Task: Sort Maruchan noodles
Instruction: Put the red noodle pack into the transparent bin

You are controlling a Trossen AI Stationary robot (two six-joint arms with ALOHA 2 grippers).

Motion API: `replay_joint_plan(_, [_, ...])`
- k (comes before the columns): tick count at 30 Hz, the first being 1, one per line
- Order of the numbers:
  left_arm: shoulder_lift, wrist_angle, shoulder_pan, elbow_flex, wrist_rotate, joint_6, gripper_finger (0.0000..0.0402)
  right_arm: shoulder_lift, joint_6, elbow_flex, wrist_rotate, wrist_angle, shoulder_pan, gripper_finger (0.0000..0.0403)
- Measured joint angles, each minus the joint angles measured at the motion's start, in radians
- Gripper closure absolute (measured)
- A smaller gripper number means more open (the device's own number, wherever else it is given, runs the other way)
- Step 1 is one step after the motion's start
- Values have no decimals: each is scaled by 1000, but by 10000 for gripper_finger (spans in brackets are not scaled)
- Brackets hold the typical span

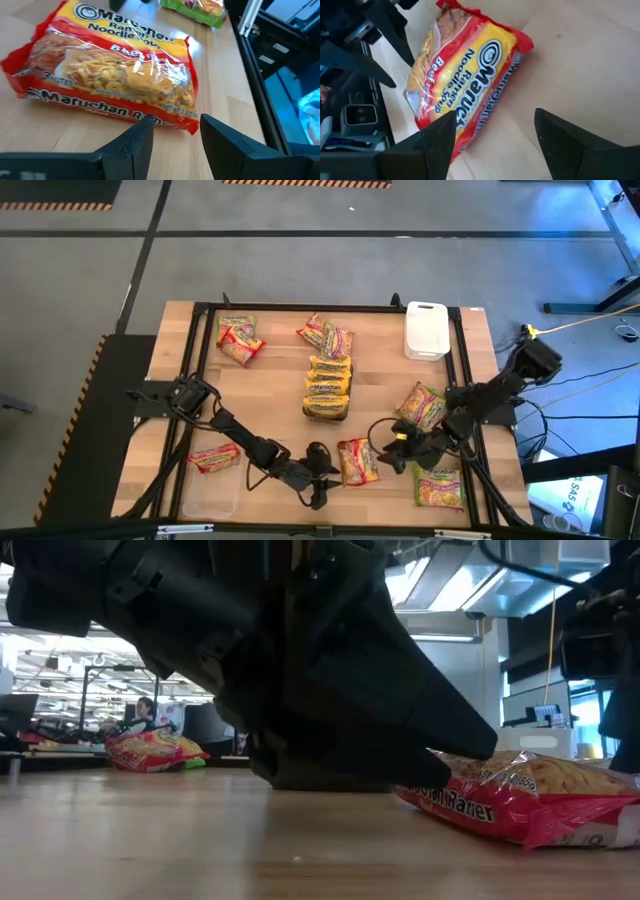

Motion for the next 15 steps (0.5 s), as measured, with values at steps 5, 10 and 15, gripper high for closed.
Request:
replay_joint_plan(5, [2, -36, 9, 0, -16, 4, 247, 67, -6, 5, -60, 75, -36, 157])
replay_joint_plan(10, [2, -50, 13, 0, -27, 74, 247, 141, -11, 23, -78, 153, -53, 157])
replay_joint_plan(15, [2, -84, 31, 0, -43, 114, 247, 197, -36, 25, -76, 258, -54, 157])
